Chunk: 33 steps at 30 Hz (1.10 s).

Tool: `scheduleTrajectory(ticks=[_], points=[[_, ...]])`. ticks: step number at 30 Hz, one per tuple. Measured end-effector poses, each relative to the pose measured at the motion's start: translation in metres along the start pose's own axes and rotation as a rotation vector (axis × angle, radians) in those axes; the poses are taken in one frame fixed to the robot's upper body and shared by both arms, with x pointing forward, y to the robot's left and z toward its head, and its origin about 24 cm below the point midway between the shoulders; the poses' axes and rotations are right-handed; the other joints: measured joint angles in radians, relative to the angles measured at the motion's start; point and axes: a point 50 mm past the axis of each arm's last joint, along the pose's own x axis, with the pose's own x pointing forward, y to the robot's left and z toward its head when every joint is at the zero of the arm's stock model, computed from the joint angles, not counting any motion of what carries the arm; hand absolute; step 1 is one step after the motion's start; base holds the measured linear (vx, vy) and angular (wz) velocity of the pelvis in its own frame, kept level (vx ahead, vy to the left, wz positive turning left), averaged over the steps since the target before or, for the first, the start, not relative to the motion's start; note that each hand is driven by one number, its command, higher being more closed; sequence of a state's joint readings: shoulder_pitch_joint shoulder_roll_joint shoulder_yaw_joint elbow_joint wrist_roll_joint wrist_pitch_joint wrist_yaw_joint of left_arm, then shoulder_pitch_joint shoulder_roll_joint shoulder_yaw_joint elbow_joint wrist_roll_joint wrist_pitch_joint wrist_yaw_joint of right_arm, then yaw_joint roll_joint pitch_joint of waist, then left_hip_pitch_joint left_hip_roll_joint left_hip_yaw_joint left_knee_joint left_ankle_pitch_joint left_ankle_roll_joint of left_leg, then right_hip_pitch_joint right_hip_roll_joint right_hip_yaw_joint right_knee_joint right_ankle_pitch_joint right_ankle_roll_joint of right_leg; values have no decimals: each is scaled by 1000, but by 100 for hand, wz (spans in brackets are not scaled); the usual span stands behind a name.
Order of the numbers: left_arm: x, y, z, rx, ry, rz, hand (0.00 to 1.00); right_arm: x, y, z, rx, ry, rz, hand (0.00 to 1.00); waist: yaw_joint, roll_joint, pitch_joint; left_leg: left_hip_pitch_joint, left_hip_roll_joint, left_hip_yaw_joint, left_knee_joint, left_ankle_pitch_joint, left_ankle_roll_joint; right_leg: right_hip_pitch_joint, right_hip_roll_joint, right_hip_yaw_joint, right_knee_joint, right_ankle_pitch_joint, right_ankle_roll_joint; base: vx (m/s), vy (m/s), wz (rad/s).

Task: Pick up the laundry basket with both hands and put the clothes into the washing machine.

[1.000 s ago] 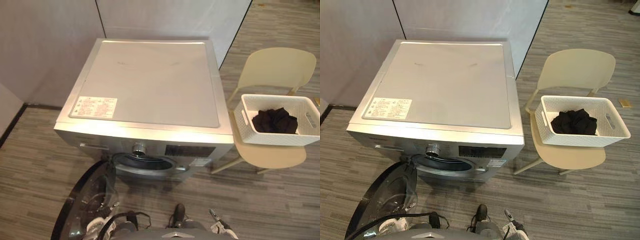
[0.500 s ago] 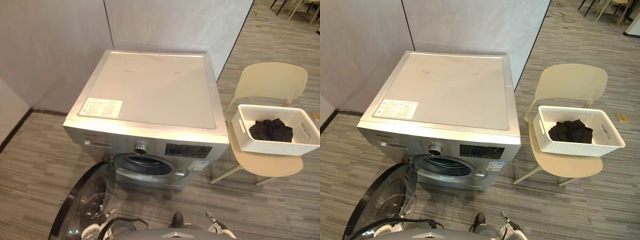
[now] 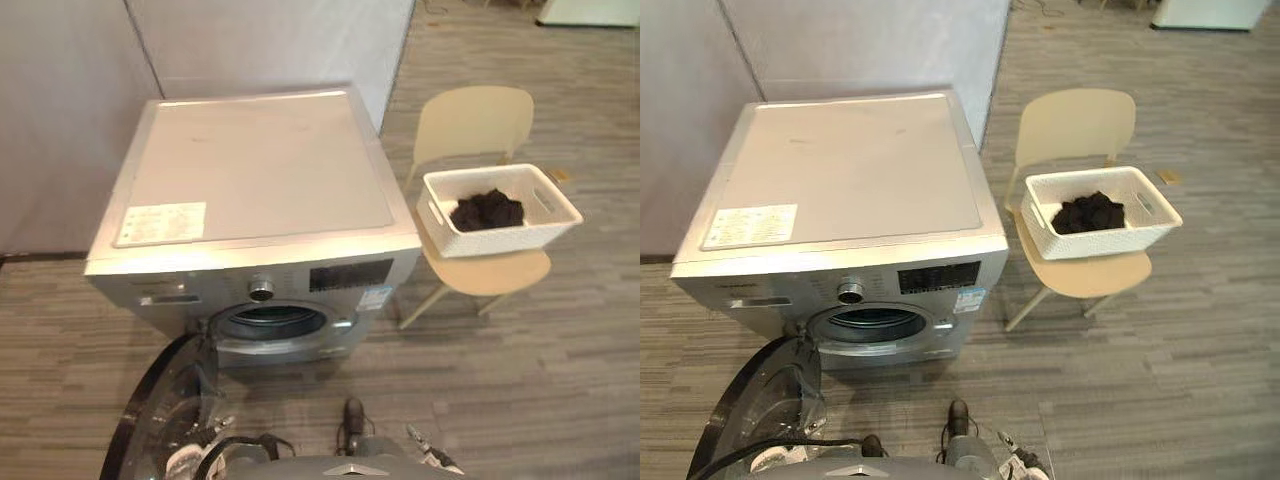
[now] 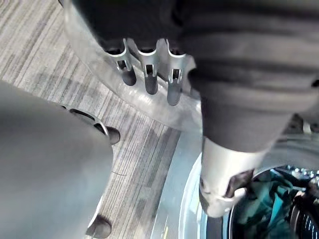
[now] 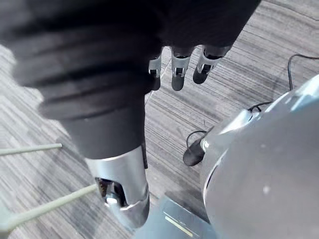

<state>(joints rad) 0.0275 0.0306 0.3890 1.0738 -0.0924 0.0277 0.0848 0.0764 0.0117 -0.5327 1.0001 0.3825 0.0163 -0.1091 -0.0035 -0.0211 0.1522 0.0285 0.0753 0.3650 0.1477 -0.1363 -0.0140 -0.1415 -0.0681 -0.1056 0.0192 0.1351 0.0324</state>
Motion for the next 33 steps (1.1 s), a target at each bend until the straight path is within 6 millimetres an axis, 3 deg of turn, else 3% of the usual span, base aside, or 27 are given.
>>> scheduleTrajectory(ticks=[1,2,3,4,6,7,8,9,11,12,13,14,15,18,20,21,23,24,25,26,28,29,30,31,32,33], points=[[0,-1,2,3,-8,-1,0,1,2,2,0,-2,2,0,-2,24,4,-5,32,33,2,-4,2,-1,-12,-140,27,-129,-31,-6,-30,-117],[0,-4,6,8,-21,-7,0,2,2,5,4,-5,-5,0,-1,22,9,12,65,66,8,-3,0,-28,-58,-296,167,-163,-62,52,-38,-87],[1,-2,8,10,-27,0,0,2,1,3,-7,3,-10,0,-5,25,11,16,71,79,10,-2,-2,-32,-81,-321,229,-169,-68,164,-49,-82],[2,9,14,21,-37,31,0,1,-4,-5,-18,39,-25,0,-9,-10,14,29,58,78,43,-7,-7,1,-118,-304,284,-135,-48,157,-68,-46],[2,8,14,16,-37,30,0,1,-8,-13,-28,74,-38,0,-4,-28,10,19,60,62,76,-6,2,16,-97,-283,258,-118,-43,10,-90,-54],[2,2,9,3,-19,16,0,2,-13,-8,-39,69,-53,0,4,17,1,12,58,-9,14,-6,34,32,-64,-245,170,-73,-21,-81,-56,-73],[1,-2,6,-6,-9,7,0,5,-12,2,-27,54,-58,0,4,42,-1,16,64,20,-27,2,-11,8,-83,-260,237,-143,-34,-66,-16,-50],[1,-1,5,-2,-10,7,0,5,-14,3,-20,62,-63,0,-3,30,-7,13,48,24,-37,13,-12,-21,-161,-310,429,-251,-37,-1,-44,-20],[1,7,0,25,2,23,0,5,-19,3,-37,64,-79,0,6,35,-15,27,48,52,-46,35,-30,29,-278,-404,541,-319,-7,97,-138,-37],[0,18,-3,38,12,48,0,6,-11,3,-54,62,-58,0,16,15,-26,19,50,71,-45,43,-43,55,-293,-402,465,-276,18,108,-232,-75],[0,25,-4,44,15,65,0,6,-4,3,-61,64,-38,0,23,-6,-32,13,49,86,-45,47,-49,70,-294,-394,406,-256,73,29,-340,-73],[1,31,-3,50,25,81,0,6,11,5,-67,58,-3,0,27,-30,-33,5,64,101,-47,66,-74,99,-256,-401,309,-277,122,8,-314,-54],[0,22,-10,44,56,60,0,7,18,10,-80,40,18,0,24,12,-13,12,106,100,-44,83,-92,136,-195,-403,249,-250,99,-10,-360,-35],[-1,14,-17,45,71,39,0,7,14,15,-120,22,17,0,14,38,-19,26,175,89,-4,105,-112,221,-103,-422,134,-224,70,-15,-290,-2],[-1,12,-12,49,54,34,0,7,11,13,-129,18,15,0,4,34,-19,-5,216,62,90,118,-113,260,-70,-431,91,-220,59,-59,-301,12],[0,13,-5,51,26,35,0,7,8,11,-129,19,9,0,8,28,-11,-79,270,25,260,139,-109,281,-41,-427,57,-211,39,-88,-223,-12],[0,17,-3,42,16,46,0,7,6,12,-133,17,3,0,10,28,-3,-149,309,-8,405,182,-63,281,-30,-406,58,-214,22,-77,-152,-36],[0,20,-3,26,15,56,0,7,4,13,-140,14,-1,0,15,26,7,-194,328,-38,500,246,-18,280,-29,-388,65,-217,12,-48,-75,-77],[-1,23,-5,-7,18,67,0,7,-3,14,-148,11,-16,0,24,12,19,-247,345,-74,606,349,12,279,-34,-345,67,-215,-2,-16,-61,-107],[-1,24,-6,-31,16,69,0,7,-11,16,-158,8,-38,0,38,19,22,-307,360,-106,739,325,24,275,-39,-306,66,-218,-14,13,-32,-112],[-2,27,-11,-80,31,85,0,8,-23,26,-159,-15,-70,0,47,27,24,-359,330,-137,855,262,35,257,-43,-243,68,-241,-33,7,-1,-105],[-3,28,-14,-106,37,95,0,8,-26,27,-159,-16,-78,0,50,29,24,-359,305,-154,825,278,34,256,-40,-225,67,-266,-37,54,40,-88],[-4,29,-20,-138,56,104,0,8,-32,31,-162,-21,-92,0,50,61,18,-355,277,-189,732,396,31,249,-16,-202,61,-278,-35,107,54,-88],[-5,37,-27,-163,80,131,0,8,-30,27,-152,-4,-89,0,62,64,26,-333,260,-243,727,391,13,248,3,-162,57,-269,-29,132,40,-83],[-7,50,-32,-168,98,165,0,6,-26,13,-142,39,-76,0,60,37,31,-339,241,-262,732,439,-24,265,-1,-141,22,-246,-29,107,25,-55],[-7,51,-32,-180,102,171,0,5,-24,8,-137,50,-72,0,60,19,33,-341,231,-265,750,400,-26,282,-5,-140,10,-242,-35,89,19,10]])
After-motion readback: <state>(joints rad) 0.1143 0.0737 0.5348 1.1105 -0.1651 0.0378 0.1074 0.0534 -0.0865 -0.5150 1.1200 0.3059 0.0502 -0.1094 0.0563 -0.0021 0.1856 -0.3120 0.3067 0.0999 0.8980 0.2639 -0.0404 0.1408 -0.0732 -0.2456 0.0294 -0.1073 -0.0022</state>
